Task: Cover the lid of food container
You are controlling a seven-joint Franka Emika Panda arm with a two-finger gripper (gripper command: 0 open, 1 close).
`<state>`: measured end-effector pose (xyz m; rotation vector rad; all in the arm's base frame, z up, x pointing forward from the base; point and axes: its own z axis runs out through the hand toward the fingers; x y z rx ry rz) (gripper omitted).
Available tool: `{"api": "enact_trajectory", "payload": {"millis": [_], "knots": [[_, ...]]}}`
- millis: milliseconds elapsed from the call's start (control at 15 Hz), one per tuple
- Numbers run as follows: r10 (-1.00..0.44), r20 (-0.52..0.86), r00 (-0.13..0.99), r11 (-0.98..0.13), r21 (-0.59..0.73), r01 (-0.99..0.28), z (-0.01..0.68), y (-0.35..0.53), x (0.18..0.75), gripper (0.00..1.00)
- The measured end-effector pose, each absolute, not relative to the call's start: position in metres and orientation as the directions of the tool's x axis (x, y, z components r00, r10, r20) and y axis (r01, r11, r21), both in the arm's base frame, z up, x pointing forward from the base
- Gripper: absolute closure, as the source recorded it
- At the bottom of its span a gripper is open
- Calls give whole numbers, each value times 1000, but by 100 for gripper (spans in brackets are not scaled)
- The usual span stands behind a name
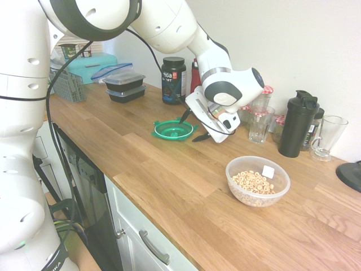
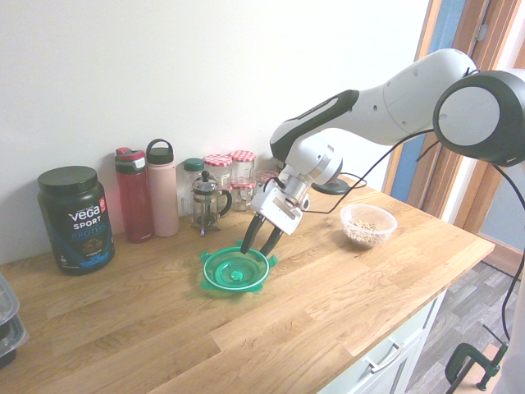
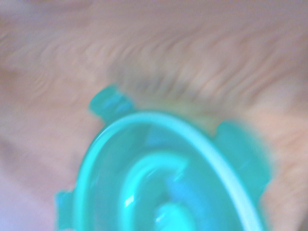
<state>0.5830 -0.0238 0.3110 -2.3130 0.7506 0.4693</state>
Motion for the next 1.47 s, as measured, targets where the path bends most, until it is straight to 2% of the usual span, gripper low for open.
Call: {"api": "enact_trajectory", "payload": {"millis": [67, 1467], "knots": [[-370, -530, 763, -623, -468, -627, 309, -22, 580, 100], [-362, -487, 795, -629, -502, -594, 297, 11, 578, 100]]}}
